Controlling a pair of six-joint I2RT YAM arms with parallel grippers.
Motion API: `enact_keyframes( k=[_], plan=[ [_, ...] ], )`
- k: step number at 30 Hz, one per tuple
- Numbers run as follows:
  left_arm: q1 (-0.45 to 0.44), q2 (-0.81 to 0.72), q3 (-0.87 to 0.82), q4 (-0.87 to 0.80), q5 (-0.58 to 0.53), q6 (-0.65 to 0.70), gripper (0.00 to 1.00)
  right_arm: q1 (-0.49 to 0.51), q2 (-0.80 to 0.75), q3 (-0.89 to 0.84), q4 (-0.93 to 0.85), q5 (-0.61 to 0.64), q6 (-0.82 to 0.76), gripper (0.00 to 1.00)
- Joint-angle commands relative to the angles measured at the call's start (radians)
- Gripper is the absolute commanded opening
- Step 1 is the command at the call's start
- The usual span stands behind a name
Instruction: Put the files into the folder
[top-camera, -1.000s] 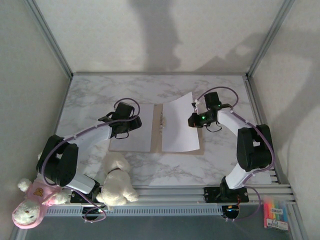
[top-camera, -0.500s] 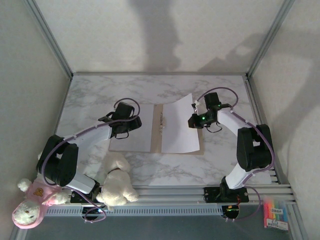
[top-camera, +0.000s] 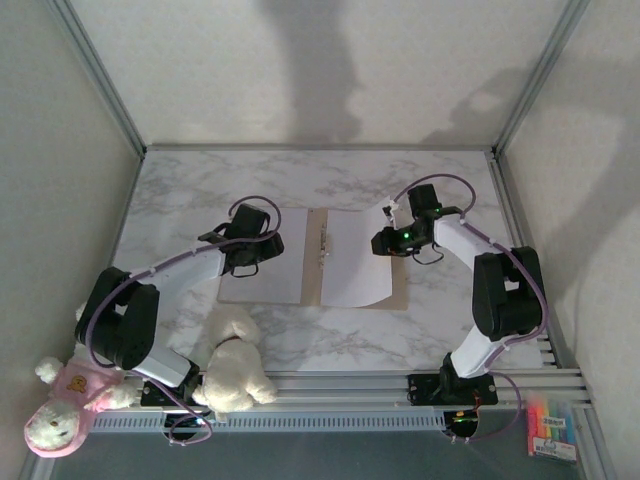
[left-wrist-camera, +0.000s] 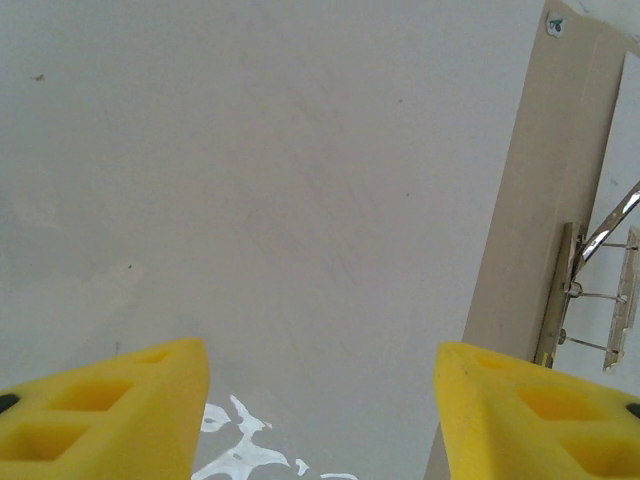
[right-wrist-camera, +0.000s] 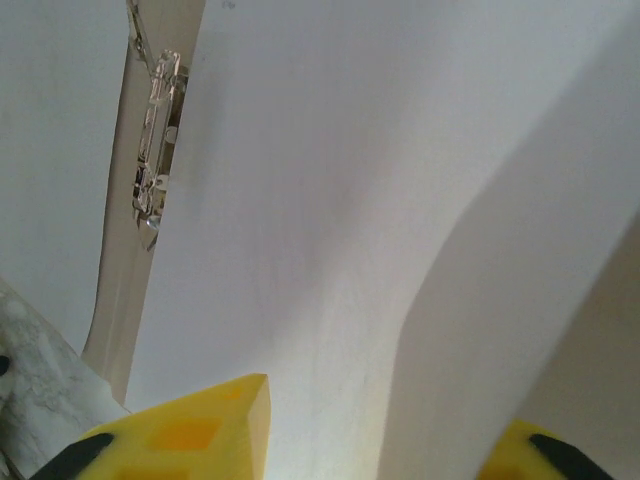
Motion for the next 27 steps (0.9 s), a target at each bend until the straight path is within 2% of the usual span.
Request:
enact_keyframes(
  k=[1, 20, 24, 25, 27],
  plan=[
    [0.009, 0.012, 0.029, -0.010, 0.006, 0.012, 0.61, 0.002, 0.015, 0.034, -0.030, 0.022, 0.000, 0.36],
    [0.008, -0.006, 0.012, -0.017, 0.007, 0.003, 0.60, -0.004, 0.032, 0.044, -0.031, 0.107, -0.006, 0.50],
    [0.008, -0.008, 0.008, -0.014, 0.006, 0.000, 0.60, -0.010, 0.028, 0.043, -0.032, 0.128, -0.002, 0.57],
    [0.008, -0.010, 0.006, -0.016, 0.006, -0.001, 0.60, -0.013, 0.028, 0.043, -0.032, 0.130, 0.000, 0.67],
    [0.008, -0.013, 0.003, -0.013, 0.007, -0.003, 0.60, -0.015, 0.027, 0.043, -0.030, 0.134, 0.003, 0.69]
  ],
)
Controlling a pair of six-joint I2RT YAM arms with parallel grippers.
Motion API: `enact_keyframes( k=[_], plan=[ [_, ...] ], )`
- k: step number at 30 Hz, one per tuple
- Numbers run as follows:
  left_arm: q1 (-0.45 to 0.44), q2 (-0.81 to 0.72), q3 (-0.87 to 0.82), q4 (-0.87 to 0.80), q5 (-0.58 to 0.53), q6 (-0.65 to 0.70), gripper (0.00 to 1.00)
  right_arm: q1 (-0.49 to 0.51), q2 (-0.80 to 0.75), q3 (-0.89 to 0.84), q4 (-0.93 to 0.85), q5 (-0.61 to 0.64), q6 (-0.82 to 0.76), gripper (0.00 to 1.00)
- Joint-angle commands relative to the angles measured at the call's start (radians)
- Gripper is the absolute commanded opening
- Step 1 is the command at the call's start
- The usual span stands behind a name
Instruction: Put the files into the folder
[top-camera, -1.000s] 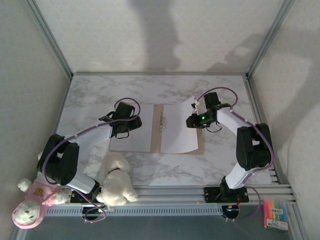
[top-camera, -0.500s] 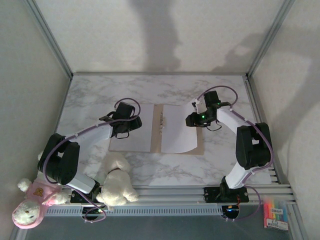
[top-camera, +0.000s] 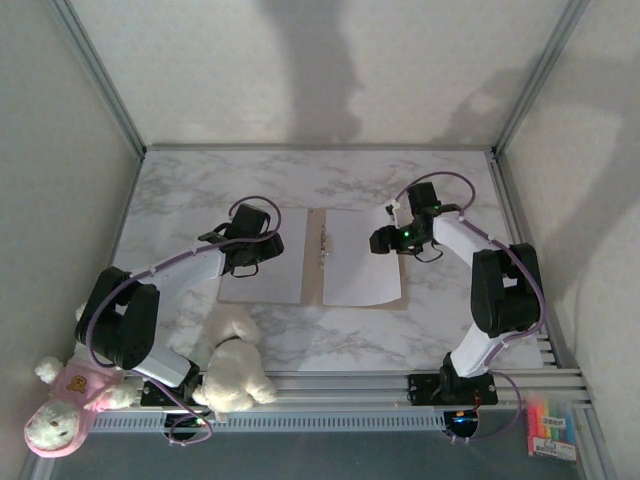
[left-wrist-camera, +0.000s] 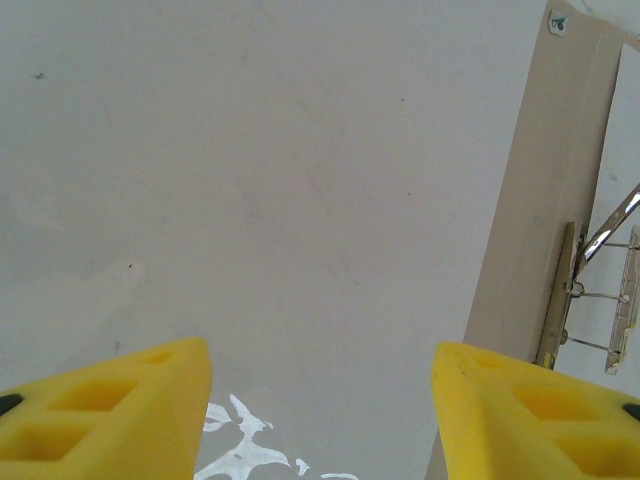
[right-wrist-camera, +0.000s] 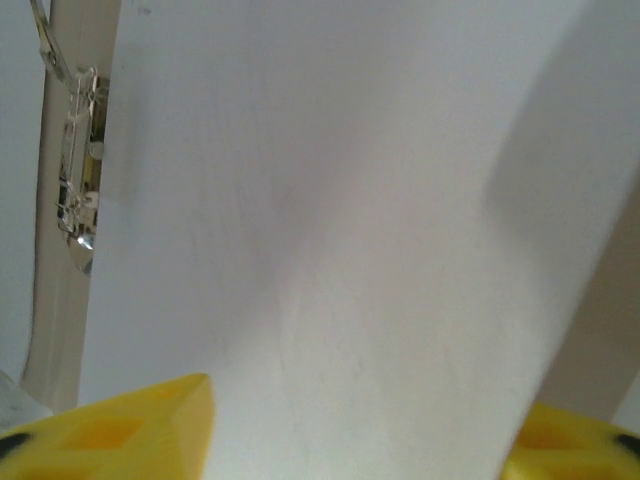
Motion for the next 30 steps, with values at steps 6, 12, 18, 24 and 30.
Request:
enact_keyframes(
  k=[6, 12, 18, 24, 30],
  plan=[
    [0.007, -0.024, -0.003, -0.015, 0.006, -0.004, 0.60, -0.017, 0.004, 0.028, -0.026, 0.038, 0.009, 0.71],
    [0.007, -0.031, -0.004, -0.017, 0.005, -0.005, 0.60, -0.040, -0.031, 0.048, -0.063, 0.071, 0.027, 0.72],
    [0.006, -0.027, 0.029, -0.024, -0.002, 0.020, 0.60, -0.060, -0.092, 0.097, -0.146, 0.130, 0.061, 0.73],
    [0.003, -0.014, 0.100, 0.020, -0.001, 0.080, 0.64, -0.072, -0.206, 0.088, -0.136, 0.079, 0.095, 0.75],
    [-0.018, 0.090, 0.203, 0.124, 0.081, 0.148, 0.75, -0.077, -0.281, 0.046, -0.097, -0.004, 0.156, 0.74]
  ],
)
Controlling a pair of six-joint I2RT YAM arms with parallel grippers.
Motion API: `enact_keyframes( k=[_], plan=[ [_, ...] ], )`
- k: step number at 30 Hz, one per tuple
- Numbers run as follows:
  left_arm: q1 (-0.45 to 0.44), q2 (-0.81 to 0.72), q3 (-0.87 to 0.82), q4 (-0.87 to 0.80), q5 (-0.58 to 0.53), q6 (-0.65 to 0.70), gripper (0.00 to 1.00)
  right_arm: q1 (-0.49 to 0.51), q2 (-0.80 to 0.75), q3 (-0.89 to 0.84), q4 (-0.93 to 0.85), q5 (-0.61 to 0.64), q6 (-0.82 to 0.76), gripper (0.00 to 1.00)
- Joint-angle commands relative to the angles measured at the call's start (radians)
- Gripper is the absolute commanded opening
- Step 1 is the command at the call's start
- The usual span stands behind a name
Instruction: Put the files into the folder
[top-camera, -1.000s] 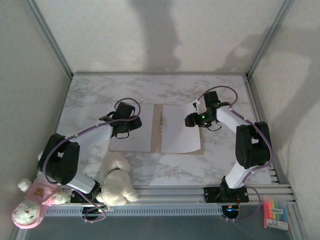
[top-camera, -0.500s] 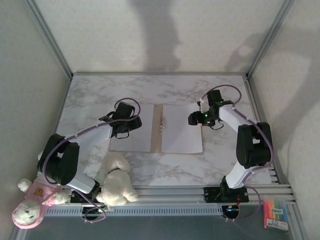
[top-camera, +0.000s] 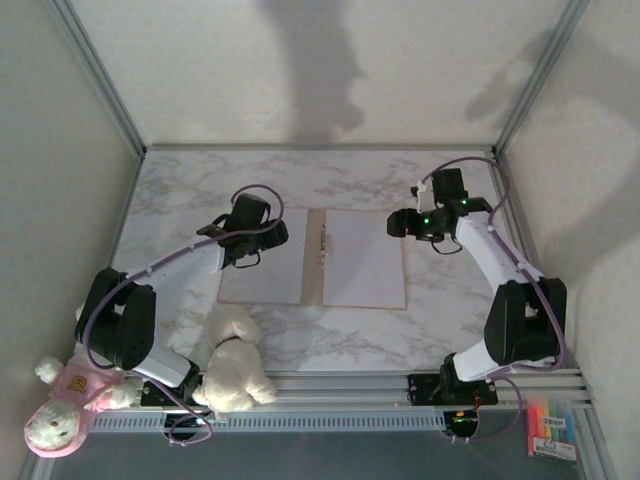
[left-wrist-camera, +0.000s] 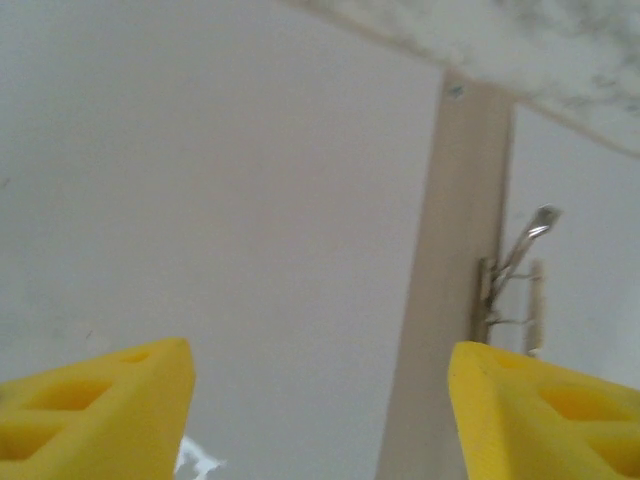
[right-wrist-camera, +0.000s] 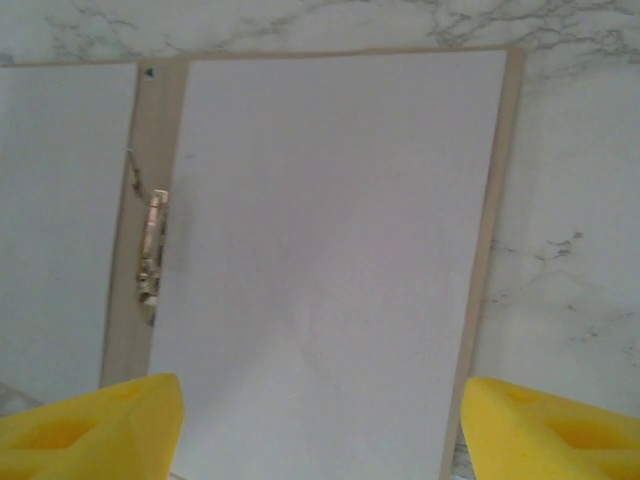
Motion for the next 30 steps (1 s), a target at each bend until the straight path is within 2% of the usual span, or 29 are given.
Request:
enact_keyframes(
  k=[1, 7, 13, 21, 30],
  plan=[
    [-0.019, 0.087, 0.086, 0.070, 0.053, 0.072, 0.76, -0.006, -0.052, -0.031, 0.024, -0.075, 0.064, 0.74],
    [-0.040, 0.261, 0.241, 0.085, 0.102, 0.124, 0.85, -0.006, -0.107, -0.148, 0.141, -0.161, 0.175, 0.73],
    [-0.054, 0.411, 0.373, 0.063, 0.153, 0.152, 0.86, -0.005, -0.121, -0.267, 0.233, -0.199, 0.266, 0.72],
    [-0.062, 0.550, 0.504, 0.036, 0.245, 0.210, 0.85, -0.005, -0.124, -0.334, 0.266, -0.236, 0.268, 0.72],
    [-0.073, 0.612, 0.551, 0.053, 0.400, 0.229, 0.85, -0.005, -0.138, -0.340, 0.261, -0.243, 0.258, 0.72]
  ],
)
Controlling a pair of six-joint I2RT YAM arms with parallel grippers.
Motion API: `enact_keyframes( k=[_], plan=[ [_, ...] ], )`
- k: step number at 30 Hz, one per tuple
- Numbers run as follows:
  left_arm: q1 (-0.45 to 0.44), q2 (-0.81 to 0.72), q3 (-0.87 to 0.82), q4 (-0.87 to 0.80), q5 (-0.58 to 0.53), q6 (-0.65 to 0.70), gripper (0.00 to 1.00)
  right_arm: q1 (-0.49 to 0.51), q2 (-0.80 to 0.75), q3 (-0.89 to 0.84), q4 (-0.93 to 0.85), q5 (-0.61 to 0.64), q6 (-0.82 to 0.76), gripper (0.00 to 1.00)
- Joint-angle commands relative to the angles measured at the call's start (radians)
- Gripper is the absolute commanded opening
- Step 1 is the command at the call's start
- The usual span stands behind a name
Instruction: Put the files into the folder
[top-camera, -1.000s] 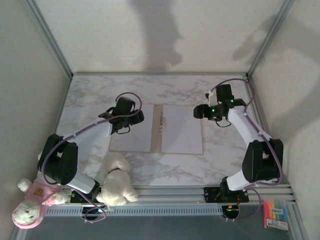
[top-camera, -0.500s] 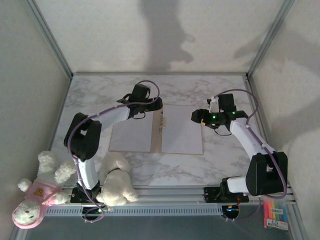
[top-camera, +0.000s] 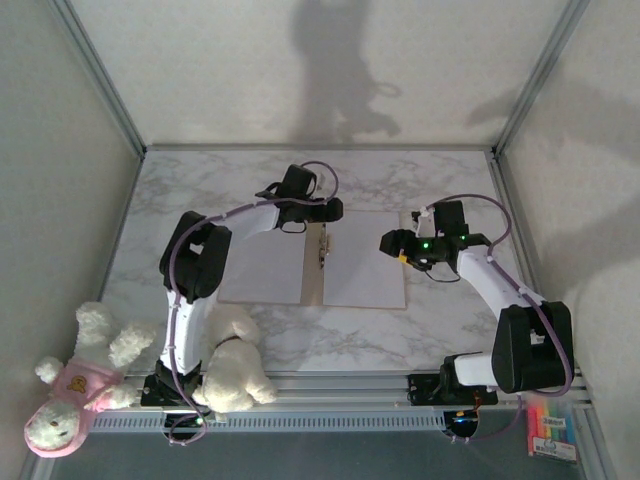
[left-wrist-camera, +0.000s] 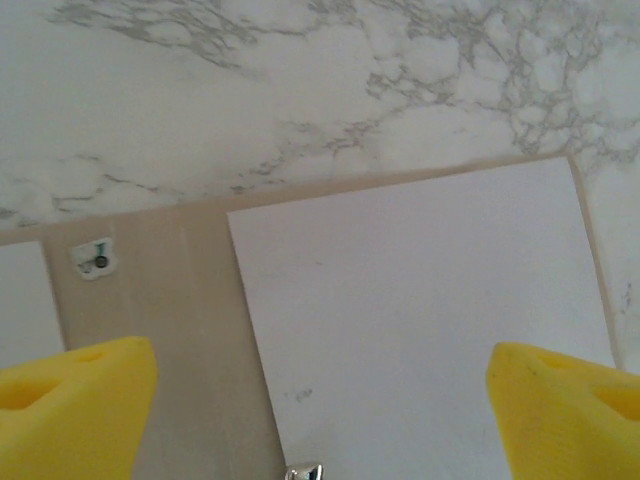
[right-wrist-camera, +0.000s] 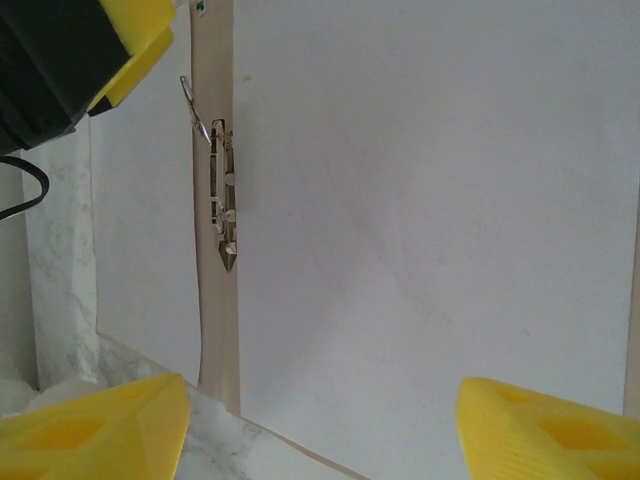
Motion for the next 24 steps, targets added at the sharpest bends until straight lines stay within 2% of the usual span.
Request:
enact_keyframes(
  k=[1, 11, 17, 24],
  plan=[
    [-0.018, 0.025, 0.042, -0.008, 0.092, 0.029, 0.85, -0.006, -0.024, -0.007, 0.011, -0.031, 0.000, 0.72],
    [-0.041, -0.009, 0.023, -0.019, 0.167, 0.055, 0.84, -0.006, -0.019, 0.005, 0.004, -0.042, -0.009, 0.72],
    [-0.041, -0.031, 0.011, -0.029, 0.172, 0.068, 0.84, -0.006, -0.015, 0.007, 0.003, -0.044, -0.015, 0.72],
    [-0.024, -0.037, 0.019, -0.061, 0.117, 0.086, 0.84, -0.005, -0.010, 0.008, 0.001, -0.047, -0.019, 0.73]
  ],
)
